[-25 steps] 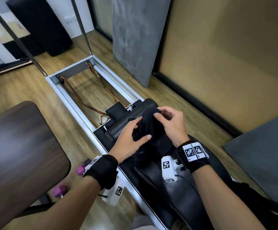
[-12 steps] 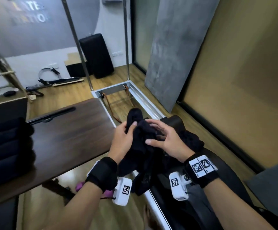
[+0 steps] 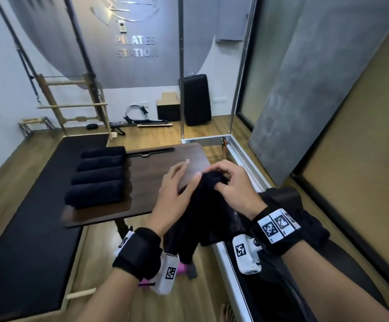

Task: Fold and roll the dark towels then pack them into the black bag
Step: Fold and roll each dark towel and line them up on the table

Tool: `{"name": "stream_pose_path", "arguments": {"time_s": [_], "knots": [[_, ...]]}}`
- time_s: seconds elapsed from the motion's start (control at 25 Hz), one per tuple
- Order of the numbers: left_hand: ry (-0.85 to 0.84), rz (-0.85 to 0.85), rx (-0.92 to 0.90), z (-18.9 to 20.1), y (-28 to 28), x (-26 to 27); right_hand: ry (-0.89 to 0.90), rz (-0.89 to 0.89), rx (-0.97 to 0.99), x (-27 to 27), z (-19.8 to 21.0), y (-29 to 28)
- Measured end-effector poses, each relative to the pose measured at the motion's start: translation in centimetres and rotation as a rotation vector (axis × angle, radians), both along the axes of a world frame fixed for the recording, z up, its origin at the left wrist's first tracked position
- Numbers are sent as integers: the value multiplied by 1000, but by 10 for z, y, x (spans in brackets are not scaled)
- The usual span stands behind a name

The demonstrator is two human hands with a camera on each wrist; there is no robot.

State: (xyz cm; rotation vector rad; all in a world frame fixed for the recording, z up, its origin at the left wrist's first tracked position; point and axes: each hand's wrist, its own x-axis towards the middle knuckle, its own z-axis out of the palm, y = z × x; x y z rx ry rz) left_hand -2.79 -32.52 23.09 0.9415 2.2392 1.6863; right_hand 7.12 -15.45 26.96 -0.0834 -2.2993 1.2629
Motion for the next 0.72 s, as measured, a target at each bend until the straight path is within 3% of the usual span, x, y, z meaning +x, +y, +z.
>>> {"name": "stream_pose_path", "arguments": {"time_s": [0.12, 0.4, 0.52, 0.72], "knots": [[-13, -87, 71, 22, -19, 11, 16, 12, 8, -13, 10, -29], [223, 148, 127, 32, -57, 10, -149, 113, -3, -17, 1, -38], [214, 256, 179, 25, -76, 2, -262, 189, -75, -14, -9, -35], [265, 283, 34, 16, -100, -9, -138, 98, -15, -25, -6, -40]]}}
